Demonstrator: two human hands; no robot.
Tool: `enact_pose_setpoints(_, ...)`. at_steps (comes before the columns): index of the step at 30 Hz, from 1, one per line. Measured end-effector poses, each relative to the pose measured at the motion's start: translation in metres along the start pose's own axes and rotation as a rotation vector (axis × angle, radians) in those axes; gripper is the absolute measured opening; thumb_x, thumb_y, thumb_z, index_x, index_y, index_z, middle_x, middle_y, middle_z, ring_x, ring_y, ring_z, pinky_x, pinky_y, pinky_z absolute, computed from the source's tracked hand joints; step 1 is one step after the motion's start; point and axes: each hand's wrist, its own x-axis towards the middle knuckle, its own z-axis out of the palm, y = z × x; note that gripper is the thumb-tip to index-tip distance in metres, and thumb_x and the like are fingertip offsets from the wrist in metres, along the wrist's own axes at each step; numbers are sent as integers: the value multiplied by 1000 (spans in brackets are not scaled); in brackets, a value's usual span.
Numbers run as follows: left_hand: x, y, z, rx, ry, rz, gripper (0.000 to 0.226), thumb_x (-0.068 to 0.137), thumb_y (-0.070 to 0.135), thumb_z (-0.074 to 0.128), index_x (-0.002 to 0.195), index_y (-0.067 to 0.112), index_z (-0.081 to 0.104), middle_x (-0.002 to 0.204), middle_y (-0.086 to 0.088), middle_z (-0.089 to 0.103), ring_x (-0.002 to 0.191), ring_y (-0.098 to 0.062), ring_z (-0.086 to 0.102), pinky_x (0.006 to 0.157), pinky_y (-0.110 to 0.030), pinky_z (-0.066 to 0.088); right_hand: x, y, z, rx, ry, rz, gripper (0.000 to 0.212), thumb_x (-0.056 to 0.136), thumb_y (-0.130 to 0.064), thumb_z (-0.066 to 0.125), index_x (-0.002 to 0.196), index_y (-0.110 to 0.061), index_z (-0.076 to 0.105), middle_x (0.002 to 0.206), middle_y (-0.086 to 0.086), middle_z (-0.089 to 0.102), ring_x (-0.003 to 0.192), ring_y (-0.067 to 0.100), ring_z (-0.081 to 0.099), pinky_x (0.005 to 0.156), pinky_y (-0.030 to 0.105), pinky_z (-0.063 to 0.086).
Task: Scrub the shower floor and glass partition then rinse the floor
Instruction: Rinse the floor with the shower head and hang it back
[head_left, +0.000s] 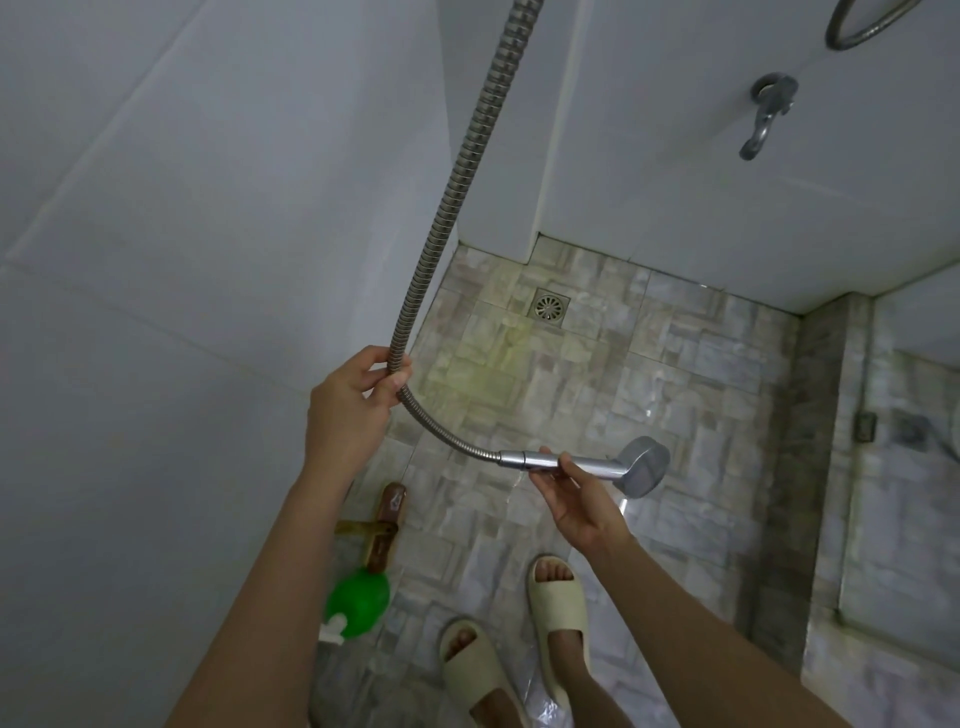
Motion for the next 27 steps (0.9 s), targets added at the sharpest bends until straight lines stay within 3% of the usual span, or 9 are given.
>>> enact_pose_setpoints(6,6,3,6,2,-24,7,10,92,26,66,92,36,67,96,8,75,81,-3,72,84,-42,59,-2,-1,-4,52,34,-44,5,95,-4,51,98,-2,55,83,13,74,72,25,73,58,34,60)
enact_pose_setpoints(12,9,5,16,-2,-80,5,6,92,23,66,96,27,68,90,17,73,77,4,71,78,-24,58,-10,24,-20,233,135,-103,4,94,-1,53,95,-4,56,74,10,72,66,20,72,56,37,60)
enact_pose_setpoints(16,10,6,16,13,-93,8,11,92,24,67,91,35,67,91,17,72,74,3,71,74,-22,56,-23,44,-20,304,183,-23,14,95,-1,51,81,-4,55,62,10,68,59,21,69,56,39,60)
enact_pose_setpoints(19,11,5,8,29,-64,6,8,92,25,67,93,32,69,90,17,73,73,1,72,76,-27,57,-27,54,-17,323,196,49,15,95,-1,51,80,-3,55,64,14,68,68,26,67,69,43,58)
enact_pose_setpoints(21,12,5,0,33,-41,10,8,92,24,66,94,30,69,90,16,74,74,0,72,76,-26,57,-27,57,-12,303,189,104,11,94,-1,53,82,-2,55,75,17,67,73,29,66,58,43,60)
enact_pose_setpoints(23,13,5,-12,32,-17,17,10,92,22,67,92,31,69,90,12,74,76,-3,72,70,-21,57,-26,60,-7,244,165,156,12,93,-1,54,81,-1,55,78,18,66,66,32,69,49,43,58)
enact_pose_setpoints(27,12,3,-32,-11,25,7,9,91,21,68,94,30,70,91,4,75,77,-9,73,64,-16,54,-19,61,0,104,82,214,9,92,-1,55,84,3,58,75,23,70,65,34,71,50,40,58)
